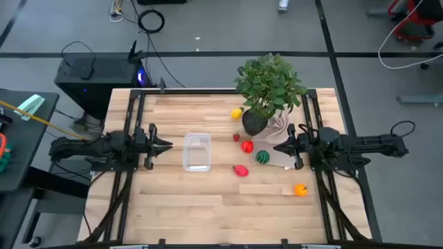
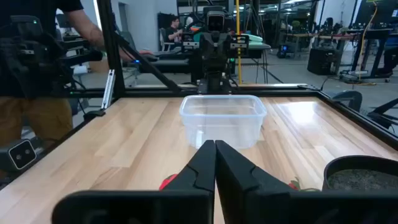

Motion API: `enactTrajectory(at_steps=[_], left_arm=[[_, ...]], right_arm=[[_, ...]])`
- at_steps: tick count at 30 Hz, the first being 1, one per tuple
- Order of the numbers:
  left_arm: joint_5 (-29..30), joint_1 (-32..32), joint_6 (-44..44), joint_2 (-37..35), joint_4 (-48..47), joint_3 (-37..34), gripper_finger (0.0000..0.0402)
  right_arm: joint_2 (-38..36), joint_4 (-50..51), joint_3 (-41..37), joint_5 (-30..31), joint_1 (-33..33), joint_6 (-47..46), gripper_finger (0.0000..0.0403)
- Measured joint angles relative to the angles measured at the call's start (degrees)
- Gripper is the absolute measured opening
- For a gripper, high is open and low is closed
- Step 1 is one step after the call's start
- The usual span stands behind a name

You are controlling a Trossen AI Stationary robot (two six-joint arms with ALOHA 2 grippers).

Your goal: Pick and placing Produce into tupperware

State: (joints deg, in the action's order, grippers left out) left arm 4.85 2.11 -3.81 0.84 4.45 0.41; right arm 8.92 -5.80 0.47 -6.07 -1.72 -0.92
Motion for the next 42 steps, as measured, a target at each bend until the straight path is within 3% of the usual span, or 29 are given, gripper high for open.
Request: enactTrajectory(at_steps=[42], left_arm=[[0.0, 0.0, 0.01, 0.0, 0.0, 0.0, 0.0059]], right_arm=[[-0.01, 0.0, 0.0, 0.0, 0.0, -0.01, 0.0016]])
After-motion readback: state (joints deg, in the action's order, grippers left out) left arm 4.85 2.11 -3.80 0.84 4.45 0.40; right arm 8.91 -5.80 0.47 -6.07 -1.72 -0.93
